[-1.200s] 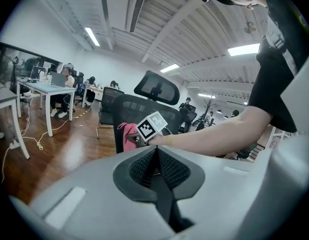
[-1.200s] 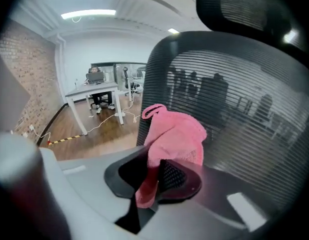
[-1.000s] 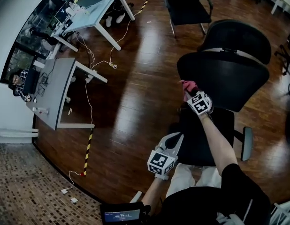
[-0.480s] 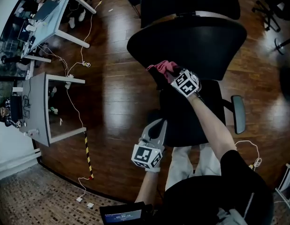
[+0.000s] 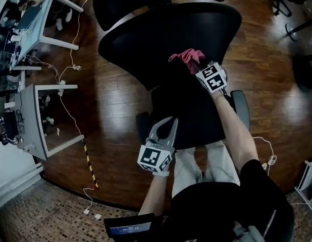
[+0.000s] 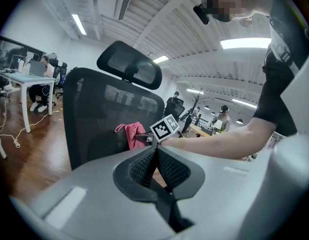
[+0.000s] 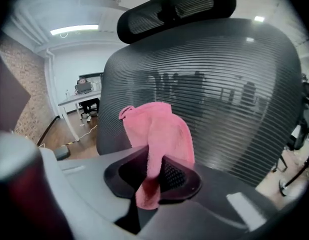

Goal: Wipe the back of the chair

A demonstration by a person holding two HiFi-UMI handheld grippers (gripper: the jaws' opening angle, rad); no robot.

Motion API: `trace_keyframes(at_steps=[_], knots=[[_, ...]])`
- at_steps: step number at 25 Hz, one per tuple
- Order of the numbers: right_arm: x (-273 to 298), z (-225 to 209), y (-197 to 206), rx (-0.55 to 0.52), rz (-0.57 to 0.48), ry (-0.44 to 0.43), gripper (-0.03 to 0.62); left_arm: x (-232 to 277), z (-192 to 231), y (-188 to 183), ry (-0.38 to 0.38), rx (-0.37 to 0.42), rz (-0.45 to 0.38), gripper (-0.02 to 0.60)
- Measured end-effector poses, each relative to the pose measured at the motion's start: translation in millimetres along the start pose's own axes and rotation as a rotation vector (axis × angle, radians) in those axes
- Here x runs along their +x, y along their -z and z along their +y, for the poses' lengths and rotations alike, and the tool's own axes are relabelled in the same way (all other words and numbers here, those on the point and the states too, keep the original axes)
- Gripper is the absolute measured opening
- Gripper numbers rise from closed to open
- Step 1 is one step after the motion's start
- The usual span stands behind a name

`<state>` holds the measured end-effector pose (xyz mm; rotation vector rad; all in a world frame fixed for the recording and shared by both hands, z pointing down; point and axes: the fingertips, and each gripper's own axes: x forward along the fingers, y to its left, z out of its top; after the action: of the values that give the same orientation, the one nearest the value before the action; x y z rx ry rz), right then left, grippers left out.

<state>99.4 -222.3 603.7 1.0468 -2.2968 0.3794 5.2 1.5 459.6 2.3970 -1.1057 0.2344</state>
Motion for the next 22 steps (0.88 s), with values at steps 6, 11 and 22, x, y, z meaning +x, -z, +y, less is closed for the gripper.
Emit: trace_keyframes(at_steps=[6, 11, 22], knots=[[-33, -56, 32, 0.059, 0.008, 0.065, 0.040, 36, -26, 11, 0.041, 0.003, 0.005, -0.009], [-61, -96, 50, 0.066, -0.003, 0.133, 0.040, 64, -42, 26, 0.066, -0.006, -0.007, -0.009], [-94, -139, 90, 0.187, 0.001, 0.364, 0.040, 53, -32, 84, 0.040, -0.086, 0.001, -0.009]])
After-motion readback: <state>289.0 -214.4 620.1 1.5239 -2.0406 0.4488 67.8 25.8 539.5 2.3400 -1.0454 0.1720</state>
